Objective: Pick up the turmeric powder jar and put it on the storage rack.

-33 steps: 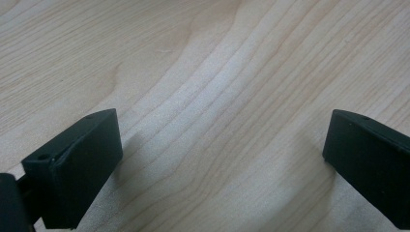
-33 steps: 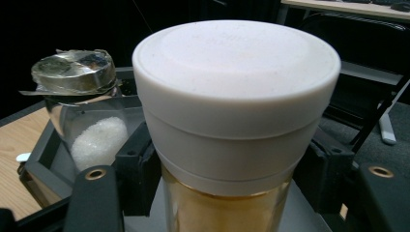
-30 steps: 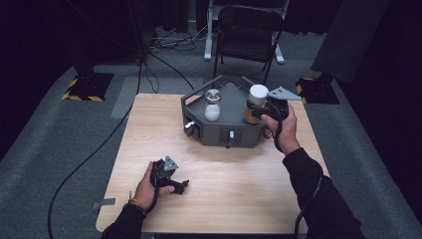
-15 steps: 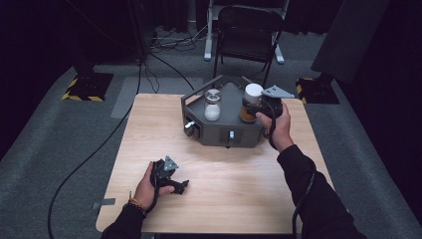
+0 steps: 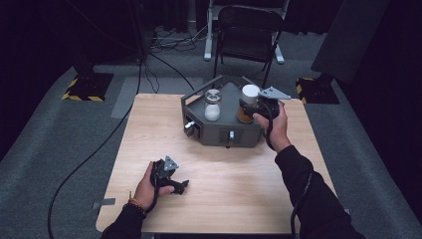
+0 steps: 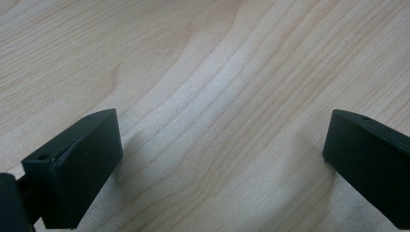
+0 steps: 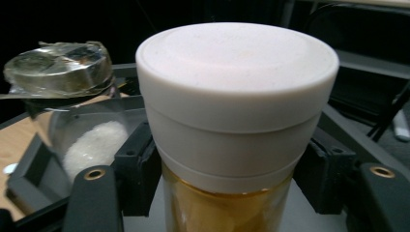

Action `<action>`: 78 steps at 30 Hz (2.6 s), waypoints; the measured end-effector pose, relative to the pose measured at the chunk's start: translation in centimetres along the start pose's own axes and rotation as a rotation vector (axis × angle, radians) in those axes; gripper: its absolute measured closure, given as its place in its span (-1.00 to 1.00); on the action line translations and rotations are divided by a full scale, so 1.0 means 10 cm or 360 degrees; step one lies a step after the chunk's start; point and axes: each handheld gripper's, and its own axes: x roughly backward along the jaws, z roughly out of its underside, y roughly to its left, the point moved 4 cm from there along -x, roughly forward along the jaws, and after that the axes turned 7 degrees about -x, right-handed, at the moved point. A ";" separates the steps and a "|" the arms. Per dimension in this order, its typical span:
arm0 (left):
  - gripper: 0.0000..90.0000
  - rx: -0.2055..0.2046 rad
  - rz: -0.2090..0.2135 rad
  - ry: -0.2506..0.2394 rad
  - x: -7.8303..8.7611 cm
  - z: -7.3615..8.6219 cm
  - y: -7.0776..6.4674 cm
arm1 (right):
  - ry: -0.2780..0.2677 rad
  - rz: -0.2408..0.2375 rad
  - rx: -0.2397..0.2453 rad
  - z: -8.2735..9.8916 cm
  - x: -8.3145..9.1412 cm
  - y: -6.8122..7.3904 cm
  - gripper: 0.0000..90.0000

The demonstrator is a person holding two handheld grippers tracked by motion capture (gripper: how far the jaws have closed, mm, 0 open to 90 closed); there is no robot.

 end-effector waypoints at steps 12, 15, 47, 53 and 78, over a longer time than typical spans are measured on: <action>-1.00 -0.0005 0.0002 -0.0002 0.00 0.00 0.00 | -0.0017 0.0046 0.0084 0.03 0.12 0.10 -0.90; -1.00 -0.0002 0.0001 -0.0004 0.00 0.00 0.00 | -0.0035 0.0078 0.0113 0.06 0.17 0.12 -0.90; -1.00 0.0007 -0.0008 -0.0002 0.00 0.00 -0.01 | -0.0079 -0.0042 0.0391 0.73 0.81 0.33 -0.92; -1.00 0.0008 -0.0008 -0.0002 0.00 0.00 -0.01 | -0.0085 -0.0014 0.0461 0.87 0.86 0.39 -0.93; -1.00 0.0008 -0.0008 -0.0001 0.00 0.00 -0.01 | 0.0213 -0.0037 0.0572 1.45 0.98 0.34 -0.94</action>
